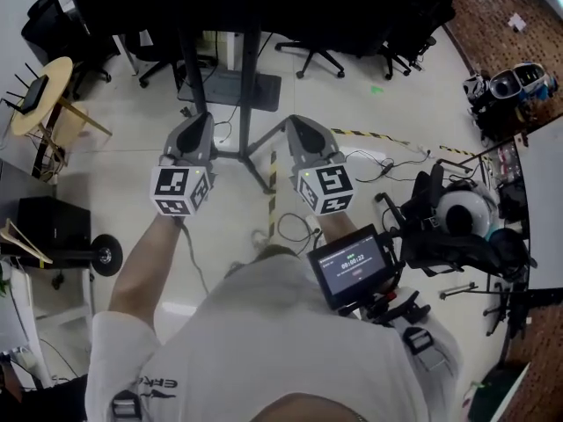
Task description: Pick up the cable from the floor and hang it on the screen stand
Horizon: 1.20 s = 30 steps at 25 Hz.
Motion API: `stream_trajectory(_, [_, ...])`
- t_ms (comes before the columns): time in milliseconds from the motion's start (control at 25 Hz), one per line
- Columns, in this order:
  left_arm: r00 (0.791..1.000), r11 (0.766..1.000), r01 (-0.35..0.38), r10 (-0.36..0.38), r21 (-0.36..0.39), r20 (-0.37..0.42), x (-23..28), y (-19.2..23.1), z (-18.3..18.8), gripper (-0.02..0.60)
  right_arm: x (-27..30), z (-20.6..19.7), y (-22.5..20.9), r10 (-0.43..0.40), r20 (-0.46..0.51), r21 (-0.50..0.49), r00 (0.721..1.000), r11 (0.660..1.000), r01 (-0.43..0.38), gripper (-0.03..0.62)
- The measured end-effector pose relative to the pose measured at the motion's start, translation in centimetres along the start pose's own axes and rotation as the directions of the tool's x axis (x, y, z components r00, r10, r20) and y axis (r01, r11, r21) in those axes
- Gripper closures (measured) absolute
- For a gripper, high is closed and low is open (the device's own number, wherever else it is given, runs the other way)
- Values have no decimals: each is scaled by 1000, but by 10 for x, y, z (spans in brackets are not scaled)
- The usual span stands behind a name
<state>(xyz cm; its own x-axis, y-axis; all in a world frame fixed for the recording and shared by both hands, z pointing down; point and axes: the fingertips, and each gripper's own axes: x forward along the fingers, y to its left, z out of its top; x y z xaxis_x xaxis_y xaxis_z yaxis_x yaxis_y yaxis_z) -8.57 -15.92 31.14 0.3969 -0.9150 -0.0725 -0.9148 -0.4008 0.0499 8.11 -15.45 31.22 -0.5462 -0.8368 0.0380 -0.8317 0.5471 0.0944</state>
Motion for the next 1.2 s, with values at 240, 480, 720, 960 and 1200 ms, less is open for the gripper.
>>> stream_trajectory(240, [1000,1000,-15,15,20,-7,-30,-1,-13,580,-27,-21,13,-7,-47,-6,999,1000,6,580])
stream_trajectory(480, [999,997,-44,44,56,-5,-57,-13,-30,580,-47,-38,26,26,-38,23,999,999,-26,580])
stream_trajectory(720, [998,996,-58,57,72,10,-68,-41,-45,580,-74,-48,37,103,9,43,995,994,-104,580])
stream_trajectory(960, [999,997,-39,40,66,-10,-80,-90,-56,580,-108,-51,23,108,17,81,994,991,-109,580])
stream_trajectory(1200, [998,997,-26,30,69,-52,-82,-121,-60,580,-137,-57,12,94,18,121,995,988,-95,580])
